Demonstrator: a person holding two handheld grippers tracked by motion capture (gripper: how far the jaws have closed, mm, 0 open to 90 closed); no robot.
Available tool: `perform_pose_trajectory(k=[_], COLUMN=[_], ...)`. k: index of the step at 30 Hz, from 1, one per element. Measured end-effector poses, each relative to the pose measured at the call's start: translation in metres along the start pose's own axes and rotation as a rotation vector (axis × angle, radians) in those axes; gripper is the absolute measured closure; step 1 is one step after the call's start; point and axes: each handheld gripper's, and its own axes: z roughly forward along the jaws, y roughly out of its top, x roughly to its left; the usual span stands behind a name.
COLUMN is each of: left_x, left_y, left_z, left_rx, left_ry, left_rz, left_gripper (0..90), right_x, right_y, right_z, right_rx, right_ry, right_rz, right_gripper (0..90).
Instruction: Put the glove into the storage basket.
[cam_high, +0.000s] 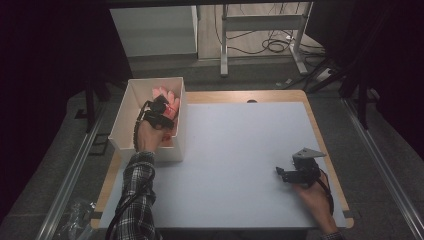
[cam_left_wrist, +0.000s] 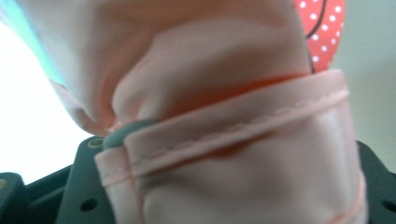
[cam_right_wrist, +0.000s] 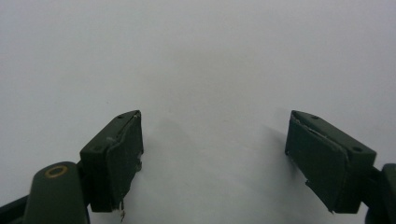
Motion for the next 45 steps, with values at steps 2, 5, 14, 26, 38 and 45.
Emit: perform_pose_trajectory(k=[2, 5, 14, 26, 38, 45], left_x=[0.0, 0.0, 0.002, 0.007, 0.007, 0.007], left_y=[0.0, 0.001, 0.0, -0.004, -0.01, -0.013], left_z=[0.004, 0.008, -0.001, -0.03, -0.059, -0.074], left_rx=[0.012, 0.039, 0.023, -0.07, -0.15, -0.21], left_ry=[-0.005, -0.022, -0.02, -0.039, -0.048, -0.048], left_rz=[0.0, 0.0, -0.032, -0.019, 0.007, 0.02], left_gripper=[36.5, 29.7, 11.5, 5.1, 4.0, 3.6], right_x=[0.0, 0.0, 0.0, 0.0, 0.0, 0.0], right_y=[0.0, 0.0, 0.0, 0.0, 0.0, 0.0], right_z=[0.0, 0.0, 0.0, 0.0, 0.0, 0.0], right_rx=[0.0, 0.0, 0.0, 0.0, 0.0, 0.0], right_ry=[0.0, 0.0, 0.0, 0.0, 0.0, 0.0], right_rz=[0.0, 0.0, 0.0, 0.0, 0.001, 0.001], right_gripper=[19.5, 19.5, 19.5, 19.5, 19.5, 19.5])
